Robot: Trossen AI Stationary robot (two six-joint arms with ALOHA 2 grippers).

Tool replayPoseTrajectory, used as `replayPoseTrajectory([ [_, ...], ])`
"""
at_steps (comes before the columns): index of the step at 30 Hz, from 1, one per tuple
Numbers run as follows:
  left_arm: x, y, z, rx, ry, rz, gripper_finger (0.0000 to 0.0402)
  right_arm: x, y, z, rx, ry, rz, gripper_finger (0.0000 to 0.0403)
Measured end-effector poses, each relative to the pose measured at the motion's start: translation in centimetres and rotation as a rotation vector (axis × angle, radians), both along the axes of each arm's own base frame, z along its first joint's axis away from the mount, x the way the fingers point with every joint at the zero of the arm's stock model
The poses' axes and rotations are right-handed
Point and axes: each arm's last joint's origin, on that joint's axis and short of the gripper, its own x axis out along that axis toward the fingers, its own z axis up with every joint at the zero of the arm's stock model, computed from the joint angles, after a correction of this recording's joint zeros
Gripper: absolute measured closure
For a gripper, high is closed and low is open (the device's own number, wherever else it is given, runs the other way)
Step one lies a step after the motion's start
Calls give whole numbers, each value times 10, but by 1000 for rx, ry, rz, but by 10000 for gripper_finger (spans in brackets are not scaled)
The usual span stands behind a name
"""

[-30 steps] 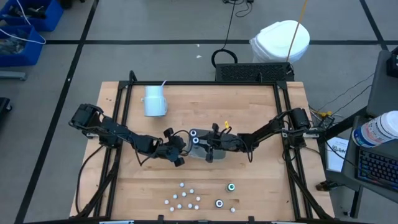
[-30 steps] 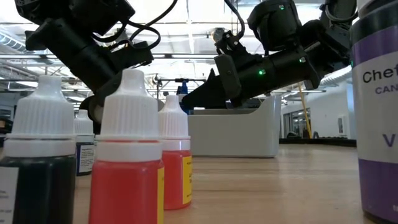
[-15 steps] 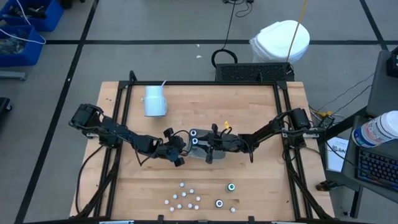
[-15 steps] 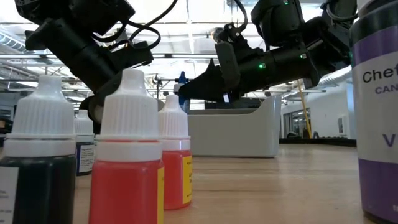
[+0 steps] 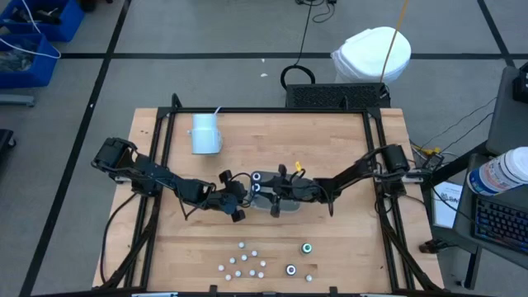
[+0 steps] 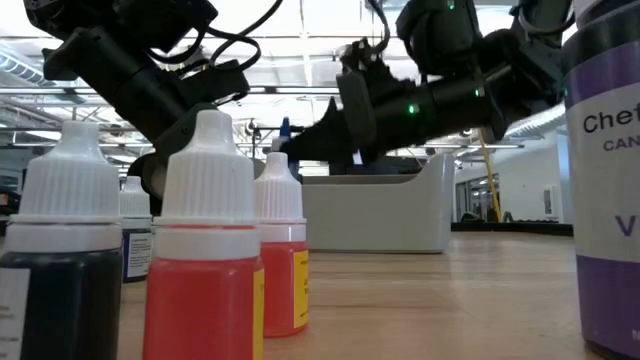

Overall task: Pick & Place food coloring
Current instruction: Adjust the large blue food coloring bottle in the white container

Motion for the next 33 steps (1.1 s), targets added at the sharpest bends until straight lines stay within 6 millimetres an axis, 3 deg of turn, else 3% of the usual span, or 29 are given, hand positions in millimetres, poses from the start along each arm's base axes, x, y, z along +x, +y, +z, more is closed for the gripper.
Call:
replayPoseTrajectory([
  [13, 0, 0, 0, 0, 4, -2, 376, 9, 1, -12, -8, 18, -2, 305],
  [24, 0, 0, 0, 0, 5, -3, 376, 9, 1, -12, -10, 22, 0, 231],
  [33, -1, 0, -1, 0, 9, -2, 376, 8, 2, -11, -12, 27, 4, 203],
])
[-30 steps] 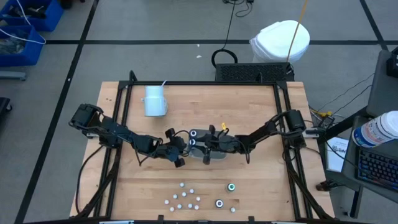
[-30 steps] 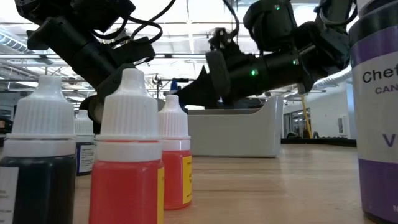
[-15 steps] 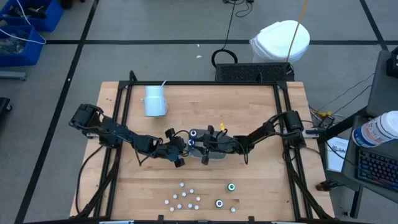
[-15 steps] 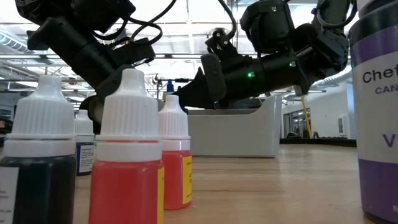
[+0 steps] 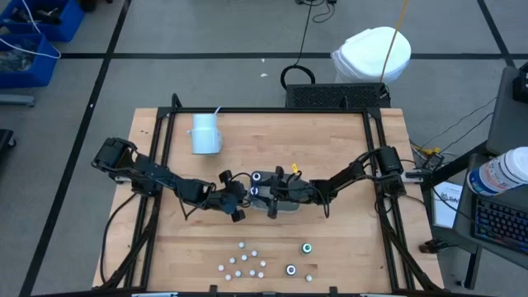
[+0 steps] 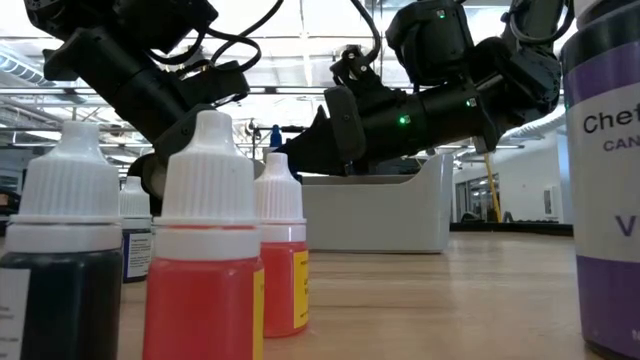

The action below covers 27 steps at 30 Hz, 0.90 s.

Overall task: Pick & Place food coloring
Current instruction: Adjust the large blue food coloring bottle in the white container, then put the large green food coloring bottle into the white container

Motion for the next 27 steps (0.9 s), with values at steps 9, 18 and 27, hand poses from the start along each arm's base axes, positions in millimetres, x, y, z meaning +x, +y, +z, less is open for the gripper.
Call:
replayPoseTrajectory([
  [9, 0, 0, 0, -7, -1, 7, 376, -1, 0, 4, -26, 6, 5, 195],
  [18, -1, 0, -1, -13, 9, 10, 376, -3, -1, 23, -69, -6, 9, 195],
  [27, -1, 0, -1, -9, 14, 9, 376, -15, 3, 64, -124, -24, 36, 195],
])
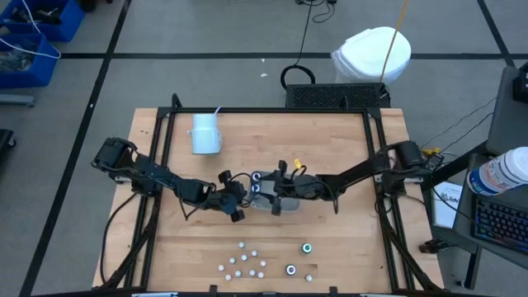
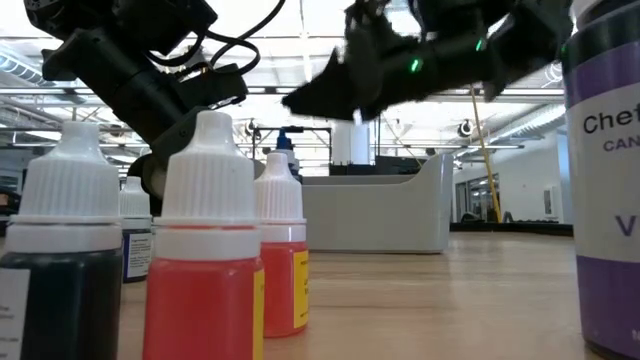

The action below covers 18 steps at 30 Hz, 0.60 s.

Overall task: Pick & Place food coloring
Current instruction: Put the large green food coloring bottle into the white container

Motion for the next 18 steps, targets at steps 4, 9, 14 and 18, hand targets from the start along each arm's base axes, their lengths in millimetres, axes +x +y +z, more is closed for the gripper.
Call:
replayPoseTrajectory([
  [4, -2, 0, -1, 20, 28, -14, 376, -19, 4, 34, -10, 35, 24, 195],
  [9, -9, -3, -5, 40, 98, -20, 376, -53, 10, 72, -28, 98, 135, 205],
  [14, -15, -4, -9, 39, 158, 0, 376, -95, 12, 84, -21, 62, 255, 273],
  [18, -16, -5, -9, 40, 166, -1, 376, -128, 5, 74, 4, 36, 256, 344],
])
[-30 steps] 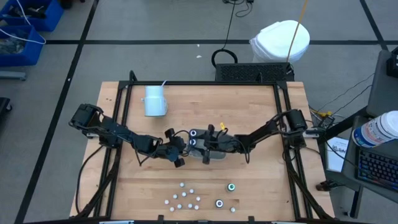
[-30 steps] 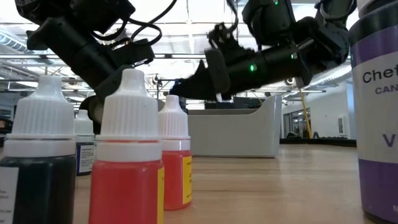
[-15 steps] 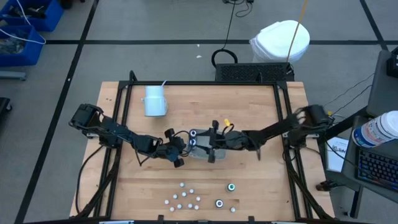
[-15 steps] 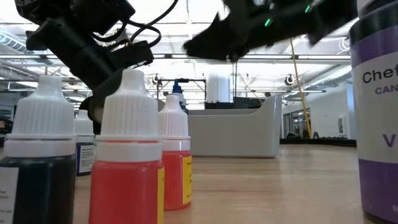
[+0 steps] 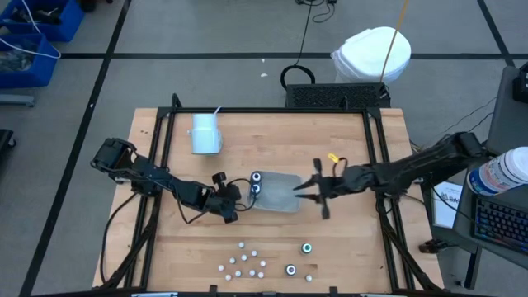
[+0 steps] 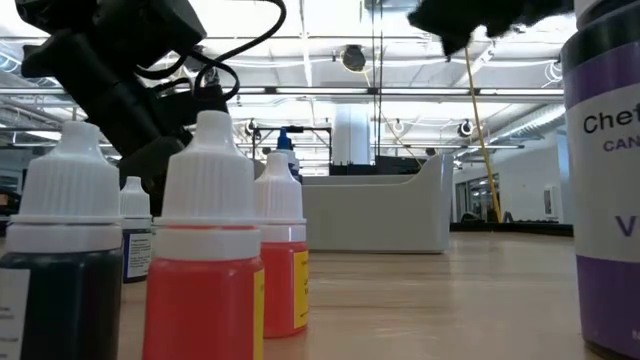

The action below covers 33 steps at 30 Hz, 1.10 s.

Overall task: Pick & Place food coloring
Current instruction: Put the large green food coloring bottle into the white container

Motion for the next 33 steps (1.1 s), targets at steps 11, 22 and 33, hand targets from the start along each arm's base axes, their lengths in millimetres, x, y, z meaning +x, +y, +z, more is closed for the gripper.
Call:
replayPoseTrajectory([
  [11, -1, 0, -1, -10, 3, 18, 376, -58, -17, -57, 101, -69, -45, 396],
  [22, -2, 1, -1, -1, 16, 11, 376, -74, -30, -87, 50, -65, -178, 402],
  [33, 0, 0, 0, 8, 9, -9, 376, -74, -30, -88, 57, -64, -180, 402],
])
